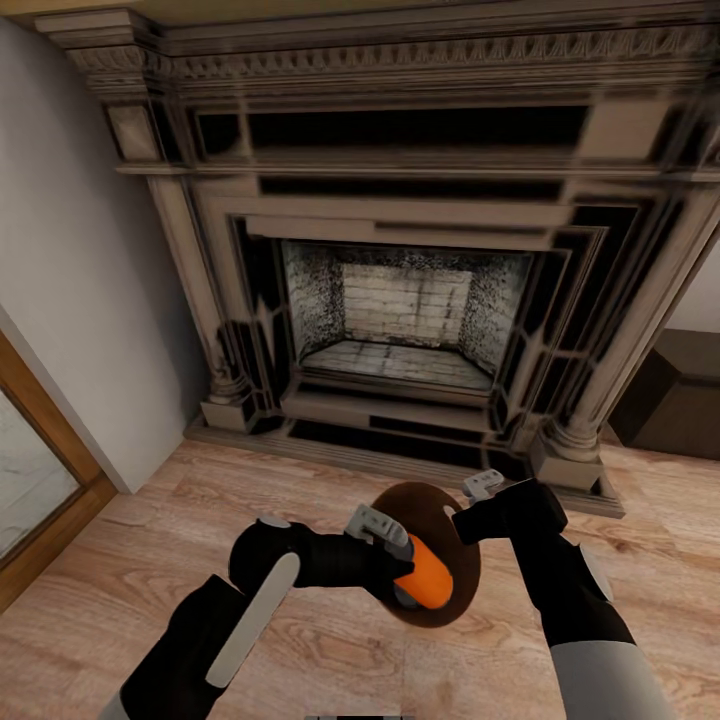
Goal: Put the three can of soda from the living room inside the tash can in the kitchen.
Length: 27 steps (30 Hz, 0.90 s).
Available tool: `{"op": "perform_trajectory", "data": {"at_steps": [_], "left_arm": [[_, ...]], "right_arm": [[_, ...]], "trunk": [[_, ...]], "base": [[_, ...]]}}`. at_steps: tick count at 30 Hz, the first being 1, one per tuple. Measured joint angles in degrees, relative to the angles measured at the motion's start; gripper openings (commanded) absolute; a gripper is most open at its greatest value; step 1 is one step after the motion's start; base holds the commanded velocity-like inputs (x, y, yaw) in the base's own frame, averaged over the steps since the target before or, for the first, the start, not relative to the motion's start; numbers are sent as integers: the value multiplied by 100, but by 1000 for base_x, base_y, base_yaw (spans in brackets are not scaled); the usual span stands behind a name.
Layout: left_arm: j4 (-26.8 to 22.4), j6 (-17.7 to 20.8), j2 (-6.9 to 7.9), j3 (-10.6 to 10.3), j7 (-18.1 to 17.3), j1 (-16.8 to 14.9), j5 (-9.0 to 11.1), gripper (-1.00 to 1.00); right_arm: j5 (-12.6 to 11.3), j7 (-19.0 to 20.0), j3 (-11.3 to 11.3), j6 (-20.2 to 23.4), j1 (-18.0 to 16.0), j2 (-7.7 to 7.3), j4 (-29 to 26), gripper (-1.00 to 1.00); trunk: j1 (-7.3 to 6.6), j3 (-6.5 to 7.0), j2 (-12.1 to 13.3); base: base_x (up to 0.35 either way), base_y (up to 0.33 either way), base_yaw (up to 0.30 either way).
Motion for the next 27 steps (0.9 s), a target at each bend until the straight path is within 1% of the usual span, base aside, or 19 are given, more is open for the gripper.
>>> {"op": "perform_trajectory", "data": {"at_steps": [7,10,13,16,20,27], "left_arm": [[0,0,-17,-45,483,0,-9,-100],[0,0,-18,-52,602,0,-4,-100],[4,-21,-19,-117,708,1,-2,-100],[10,-48,-20,-188,872,0,78,-100],[44,-105,-26,-242,980,-1,151,-100],[175,-256,-53,-325,1015,-1,180,-100]], "right_arm": [[2,0,24,-1,0,1,2,-100],[12,-1,26,-6,0,1,2,-100],[13,-1,27,-6,0,1,3,-100],[44,-4,27,-18,1,1,3,-100],[102,-13,33,-48,1,2,3,-100],[170,-20,41,-85,0,0,60,-100]], "trunk": [[0,0,0],[0,0,0],[0,0,0],[0,0,0],[0,0,0],[0,0,0]], "base": [[0,0,0],[0,0,0],[0,0,0],[0,0,0],[0,0,0],[0,0,0]]}}
